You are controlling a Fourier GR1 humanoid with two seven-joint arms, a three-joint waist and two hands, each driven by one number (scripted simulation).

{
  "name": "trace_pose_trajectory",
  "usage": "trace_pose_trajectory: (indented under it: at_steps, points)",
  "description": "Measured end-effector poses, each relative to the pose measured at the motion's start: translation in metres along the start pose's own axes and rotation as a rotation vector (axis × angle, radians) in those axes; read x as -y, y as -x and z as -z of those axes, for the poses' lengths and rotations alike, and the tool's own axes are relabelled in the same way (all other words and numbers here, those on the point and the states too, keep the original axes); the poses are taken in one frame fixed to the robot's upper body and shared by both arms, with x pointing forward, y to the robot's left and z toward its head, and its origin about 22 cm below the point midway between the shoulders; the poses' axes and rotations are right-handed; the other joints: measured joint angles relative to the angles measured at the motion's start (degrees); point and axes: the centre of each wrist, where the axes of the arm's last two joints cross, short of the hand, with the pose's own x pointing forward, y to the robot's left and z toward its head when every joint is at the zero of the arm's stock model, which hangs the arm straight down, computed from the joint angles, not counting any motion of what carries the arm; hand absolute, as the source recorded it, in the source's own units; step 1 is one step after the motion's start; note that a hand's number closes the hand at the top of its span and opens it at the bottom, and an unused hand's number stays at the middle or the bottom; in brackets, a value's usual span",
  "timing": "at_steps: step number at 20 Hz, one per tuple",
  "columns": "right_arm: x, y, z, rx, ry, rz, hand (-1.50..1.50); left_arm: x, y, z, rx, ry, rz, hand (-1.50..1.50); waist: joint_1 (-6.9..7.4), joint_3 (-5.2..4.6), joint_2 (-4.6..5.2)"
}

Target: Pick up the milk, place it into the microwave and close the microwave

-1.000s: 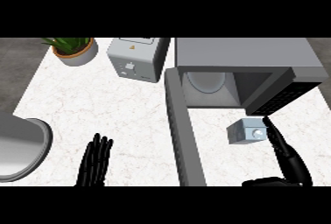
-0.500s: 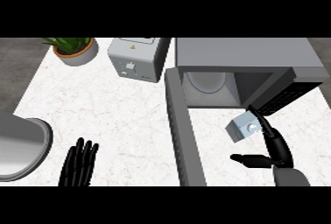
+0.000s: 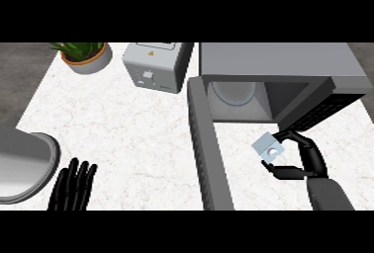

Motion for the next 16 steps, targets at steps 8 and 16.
trace_pose_trajectory:
  at_steps: [8,16]
  points:
    - [-0.008,0.010,-0.001,-0.112,0.072,-0.079,1.50,-0.014,-0.005,0.002,0.005,0.004,-0.004,-1.50,0.15,-0.13,-0.04]
    - [-0.030,0.012,0.008,-0.112,0.155,0.025,1.50,-0.026,-0.001,-0.008,0.002,-0.001,-0.008,-1.50,0.24,-0.11,-0.01]
